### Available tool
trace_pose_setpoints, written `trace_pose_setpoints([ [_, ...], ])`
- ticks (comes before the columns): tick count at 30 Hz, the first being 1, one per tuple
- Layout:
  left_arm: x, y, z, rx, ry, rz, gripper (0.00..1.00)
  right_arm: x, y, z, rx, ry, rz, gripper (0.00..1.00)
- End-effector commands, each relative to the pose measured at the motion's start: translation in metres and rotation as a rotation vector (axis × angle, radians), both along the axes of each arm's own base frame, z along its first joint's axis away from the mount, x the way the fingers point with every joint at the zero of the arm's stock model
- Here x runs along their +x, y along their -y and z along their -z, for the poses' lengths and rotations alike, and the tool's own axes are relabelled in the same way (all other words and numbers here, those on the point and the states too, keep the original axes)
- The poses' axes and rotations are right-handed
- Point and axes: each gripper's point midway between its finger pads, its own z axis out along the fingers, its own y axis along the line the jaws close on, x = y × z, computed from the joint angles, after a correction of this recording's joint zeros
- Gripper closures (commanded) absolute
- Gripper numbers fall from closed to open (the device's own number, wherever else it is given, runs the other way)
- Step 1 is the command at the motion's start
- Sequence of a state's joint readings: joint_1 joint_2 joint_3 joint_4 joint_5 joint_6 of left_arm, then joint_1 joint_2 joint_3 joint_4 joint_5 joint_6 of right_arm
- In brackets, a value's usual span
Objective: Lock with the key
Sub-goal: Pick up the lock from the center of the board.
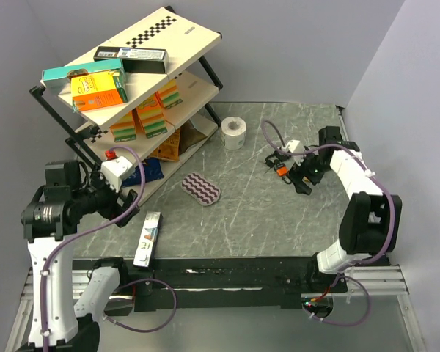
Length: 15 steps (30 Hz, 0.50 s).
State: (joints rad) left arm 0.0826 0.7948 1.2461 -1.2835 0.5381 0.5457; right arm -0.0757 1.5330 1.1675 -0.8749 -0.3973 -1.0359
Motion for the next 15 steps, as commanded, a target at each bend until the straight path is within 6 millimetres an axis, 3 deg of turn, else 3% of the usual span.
trace_pose_setpoints([
  [1, 0.001, 0.015, -0.014, -0.034, 0.038, 0.12, 0.04, 0.023, 0.013, -0.001, -0.09, 0.051, -0.151, 0.11],
  [15, 0.003, 0.023, -0.001, -0.034, 0.013, 0.182, 0.03, 0.067, 0.037, 0.032, -0.205, -0.031, -0.183, 0.25],
])
